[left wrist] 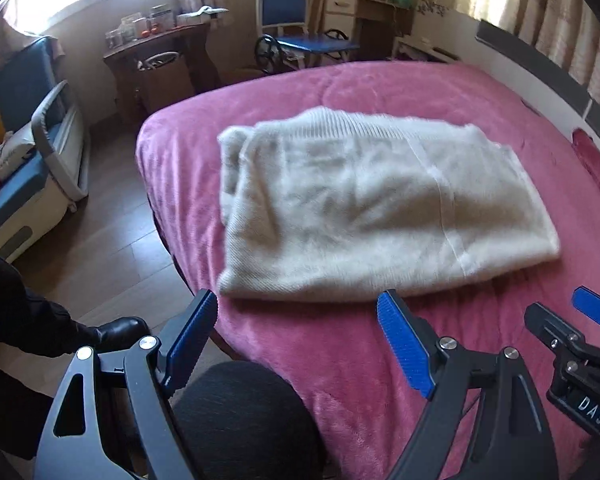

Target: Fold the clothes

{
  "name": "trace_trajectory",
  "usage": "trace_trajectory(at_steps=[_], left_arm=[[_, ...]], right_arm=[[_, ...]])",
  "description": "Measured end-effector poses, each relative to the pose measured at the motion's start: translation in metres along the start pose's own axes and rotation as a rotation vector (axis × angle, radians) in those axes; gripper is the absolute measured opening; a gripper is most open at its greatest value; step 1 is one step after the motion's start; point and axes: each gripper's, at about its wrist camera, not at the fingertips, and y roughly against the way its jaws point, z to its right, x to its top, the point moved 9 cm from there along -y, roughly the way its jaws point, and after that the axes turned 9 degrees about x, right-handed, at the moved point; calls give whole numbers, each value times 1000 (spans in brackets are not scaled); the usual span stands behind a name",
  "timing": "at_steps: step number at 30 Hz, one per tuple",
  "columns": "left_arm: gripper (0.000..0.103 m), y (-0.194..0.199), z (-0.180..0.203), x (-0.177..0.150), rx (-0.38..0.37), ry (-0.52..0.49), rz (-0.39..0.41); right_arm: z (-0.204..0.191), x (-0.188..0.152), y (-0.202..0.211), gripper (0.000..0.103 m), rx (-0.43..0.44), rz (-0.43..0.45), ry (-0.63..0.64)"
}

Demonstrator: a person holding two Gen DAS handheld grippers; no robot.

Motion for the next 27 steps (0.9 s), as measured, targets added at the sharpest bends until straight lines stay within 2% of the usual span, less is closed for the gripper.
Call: trace_trajectory(at_steps=[5, 7, 9, 11, 13, 15, 23, 25, 27], left_arm=[[85, 9, -5, 14, -34, 36, 1], [85, 14, -4, 21, -43, 25, 20], [85, 20, -3, 26, -45, 14, 37], [85, 24, -4, 30, -41, 5, 53], [85, 25, -3, 34, -63, 4, 50], [85, 26, -3, 37, -78, 12, 46], [85, 32, -1, 42, -92, 11, 63], [85, 33, -1, 42, -102, 13, 64], [85, 34, -1, 42, -105, 11, 62]], right_arm=[[-64, -5, 53, 77, 3, 22, 14], [-72, -17, 70, 77, 13, 27, -3], [-88, -52, 112, 77, 29, 37, -12], [-126, -83, 150, 77, 36, 49, -10], [-141, -97, 181, 77, 26, 58, -6], [-142, -97, 195, 77, 16, 63, -13], [-136, -66, 181, 77, 9, 67, -72], [-103, -38, 130, 77, 2, 63, -71], [-95, -28, 118, 77, -6, 62, -71]])
